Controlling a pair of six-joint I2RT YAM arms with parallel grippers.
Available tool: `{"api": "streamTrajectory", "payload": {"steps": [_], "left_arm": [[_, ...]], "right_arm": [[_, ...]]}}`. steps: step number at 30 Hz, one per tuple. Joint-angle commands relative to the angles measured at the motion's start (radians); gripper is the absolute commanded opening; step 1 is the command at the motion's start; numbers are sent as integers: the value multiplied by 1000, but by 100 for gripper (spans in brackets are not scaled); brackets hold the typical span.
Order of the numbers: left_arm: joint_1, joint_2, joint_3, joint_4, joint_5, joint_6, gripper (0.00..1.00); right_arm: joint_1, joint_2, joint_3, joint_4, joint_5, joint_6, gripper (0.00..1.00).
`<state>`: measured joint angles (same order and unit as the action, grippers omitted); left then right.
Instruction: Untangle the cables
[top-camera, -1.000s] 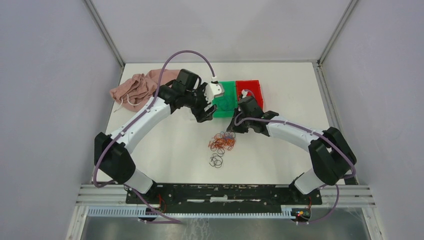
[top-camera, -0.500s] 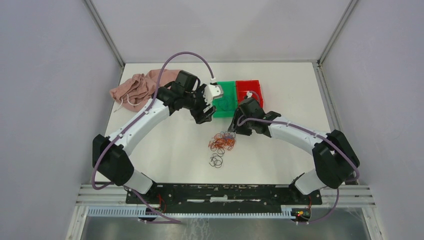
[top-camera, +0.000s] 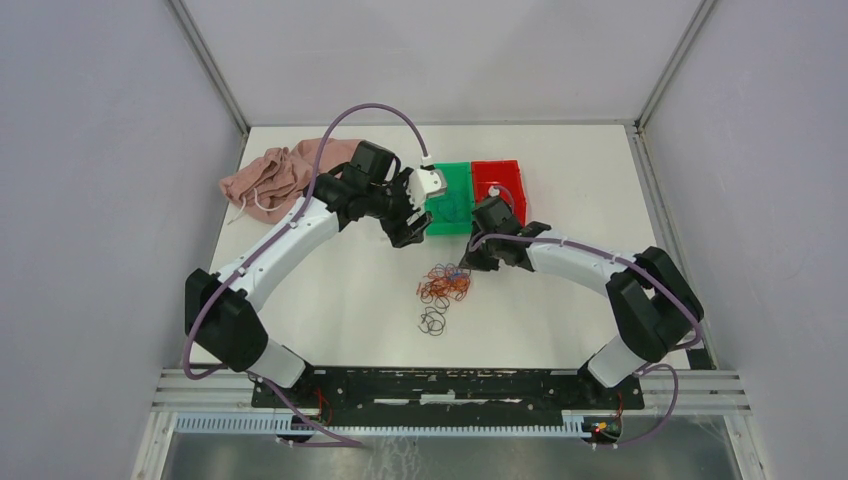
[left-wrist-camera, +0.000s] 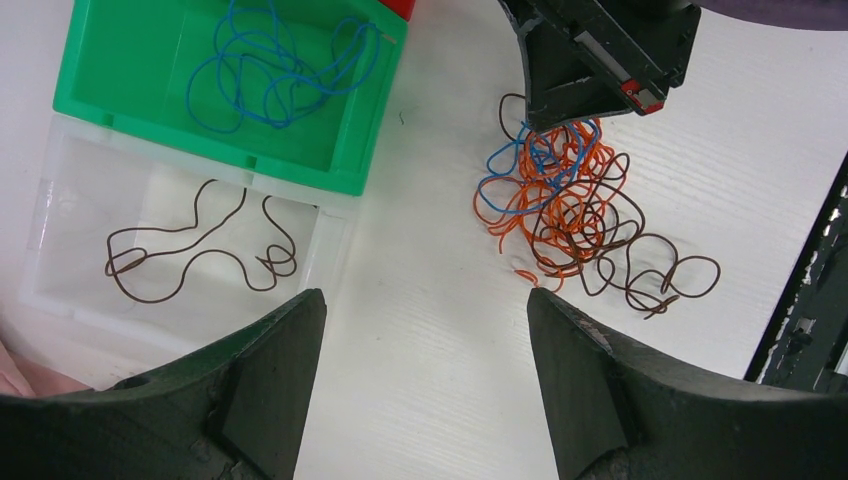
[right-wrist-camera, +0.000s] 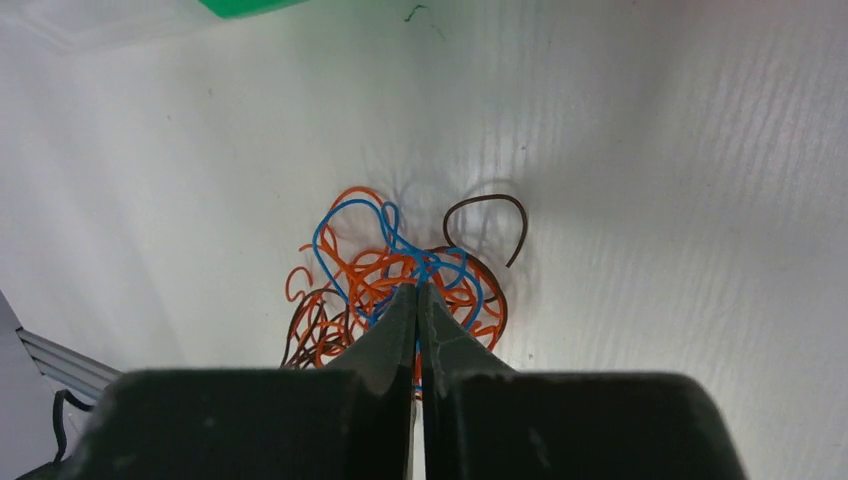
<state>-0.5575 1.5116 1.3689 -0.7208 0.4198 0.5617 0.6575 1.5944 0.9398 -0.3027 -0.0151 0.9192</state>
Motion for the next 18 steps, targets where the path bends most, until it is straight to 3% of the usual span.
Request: {"api": "streamTrajectory", "payload": {"steps": [1,11,18], "left_arm": [[0,-48,7,47,5,-30,81],[-1,-96,9,-17,54,28,81],[-2,-140,3,-60,122,53,81]], "right_arm": [[4,-42,53,82,-18,-7,0],[4,-250,-8,273,-216,-126,0],[4,-330,-46,432,-384,-93,0]]}}
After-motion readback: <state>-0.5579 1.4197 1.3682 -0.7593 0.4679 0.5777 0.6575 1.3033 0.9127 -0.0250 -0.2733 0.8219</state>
